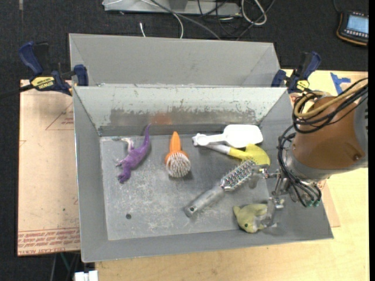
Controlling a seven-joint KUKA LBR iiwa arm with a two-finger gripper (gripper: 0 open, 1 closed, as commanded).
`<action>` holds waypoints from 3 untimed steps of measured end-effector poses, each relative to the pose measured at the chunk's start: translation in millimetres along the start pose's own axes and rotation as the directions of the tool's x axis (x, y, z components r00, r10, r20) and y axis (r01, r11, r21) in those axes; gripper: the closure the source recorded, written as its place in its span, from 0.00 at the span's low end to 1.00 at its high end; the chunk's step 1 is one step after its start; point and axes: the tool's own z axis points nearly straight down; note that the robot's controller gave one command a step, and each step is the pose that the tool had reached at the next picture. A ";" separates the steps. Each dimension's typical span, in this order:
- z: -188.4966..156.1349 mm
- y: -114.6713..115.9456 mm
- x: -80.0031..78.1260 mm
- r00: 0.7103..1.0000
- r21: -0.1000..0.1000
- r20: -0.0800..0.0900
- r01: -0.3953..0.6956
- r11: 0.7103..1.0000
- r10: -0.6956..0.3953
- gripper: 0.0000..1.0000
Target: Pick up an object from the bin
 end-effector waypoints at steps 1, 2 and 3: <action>1.3 34.9 -15.7 1.000 0.001 0.017 0.002 1.000 -0.002 0.00; 52.8 9.0 6.4 0.996 0.000 0.013 -0.090 0.996 0.090 0.00; 52.6 18.4 -32.4 0.979 0.006 0.023 0.204 0.979 -0.204 1.00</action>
Offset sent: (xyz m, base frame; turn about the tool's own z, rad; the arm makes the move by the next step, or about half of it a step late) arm -0.0087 0.0083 -0.0524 0.0883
